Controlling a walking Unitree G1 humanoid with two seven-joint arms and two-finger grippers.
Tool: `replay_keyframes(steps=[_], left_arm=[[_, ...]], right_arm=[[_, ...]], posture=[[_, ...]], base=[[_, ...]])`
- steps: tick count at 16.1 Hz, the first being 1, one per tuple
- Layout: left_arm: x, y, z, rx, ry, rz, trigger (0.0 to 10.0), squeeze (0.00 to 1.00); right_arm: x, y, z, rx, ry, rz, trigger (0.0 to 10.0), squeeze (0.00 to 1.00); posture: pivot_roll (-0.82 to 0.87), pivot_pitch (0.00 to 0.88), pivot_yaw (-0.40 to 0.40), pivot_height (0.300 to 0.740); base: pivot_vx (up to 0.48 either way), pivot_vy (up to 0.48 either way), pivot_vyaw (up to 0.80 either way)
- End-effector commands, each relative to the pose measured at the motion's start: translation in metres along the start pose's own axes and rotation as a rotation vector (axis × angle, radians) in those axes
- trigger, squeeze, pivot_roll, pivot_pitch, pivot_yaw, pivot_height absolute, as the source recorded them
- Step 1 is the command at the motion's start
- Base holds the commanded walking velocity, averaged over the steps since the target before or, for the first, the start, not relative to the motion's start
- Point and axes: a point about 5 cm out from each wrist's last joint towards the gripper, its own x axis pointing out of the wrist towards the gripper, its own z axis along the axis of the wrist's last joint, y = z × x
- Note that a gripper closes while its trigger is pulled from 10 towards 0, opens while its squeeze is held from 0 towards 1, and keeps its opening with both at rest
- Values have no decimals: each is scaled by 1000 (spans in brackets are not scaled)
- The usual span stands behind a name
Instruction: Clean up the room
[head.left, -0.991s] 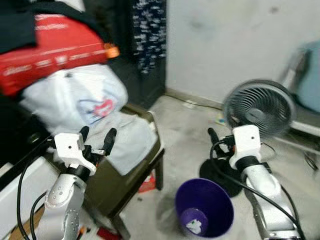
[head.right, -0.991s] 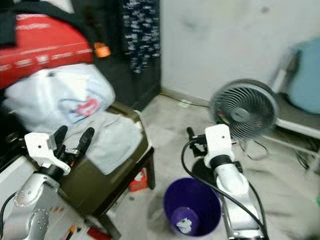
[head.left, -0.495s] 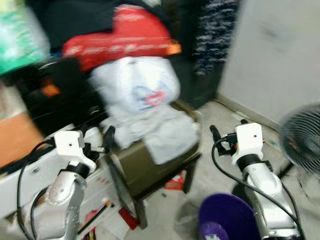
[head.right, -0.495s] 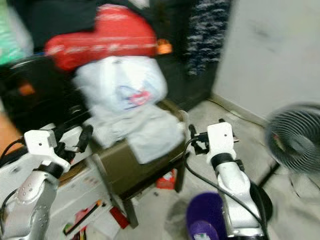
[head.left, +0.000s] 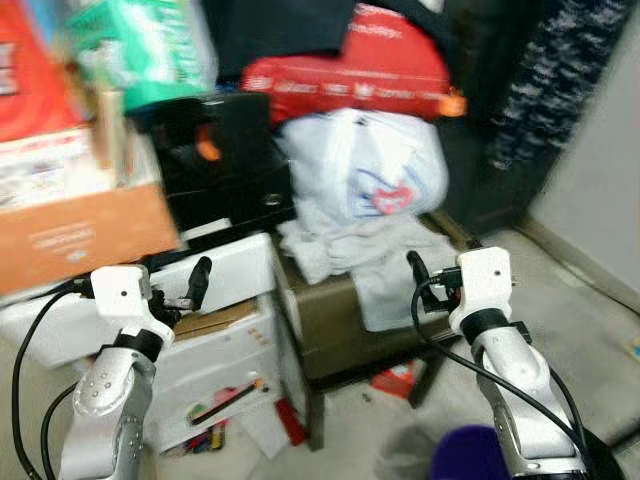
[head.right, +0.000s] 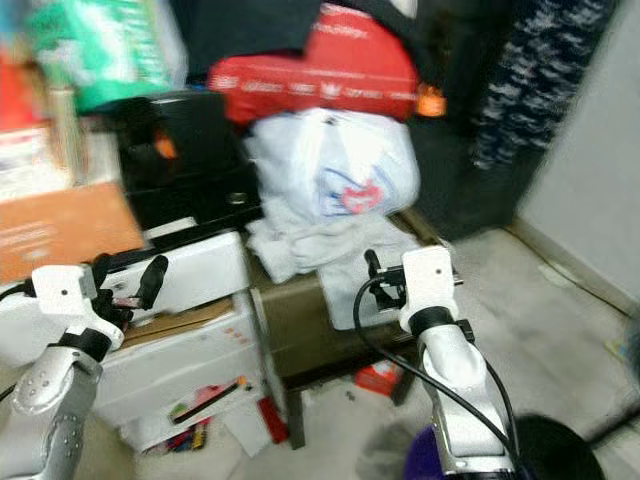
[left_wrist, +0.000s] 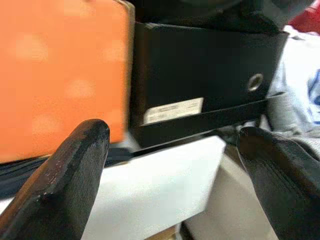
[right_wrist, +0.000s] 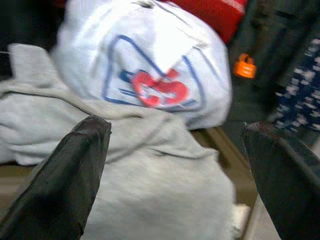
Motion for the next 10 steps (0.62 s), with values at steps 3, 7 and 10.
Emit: replay_keyframes(steps=[3,7,10], left_arm=[[1,-5,0,4,-1,-14,10000,0],[1,-6,0,6,1,-20,10000,0],[1,-7,0,11,5,-28,10000,0]], right_arm=[[0,-4,0,-9,0,-10,10000,0],[0,-4,0,-12,3,-10,10000,0],[-1,-2,-1,-19,6,-2,10000,0]], posture=[[-106,0,4,740],[-105,0,5,740],[-104,0,4,740]], base=[[0,0,681],[0,0,0],[0,0,800]])
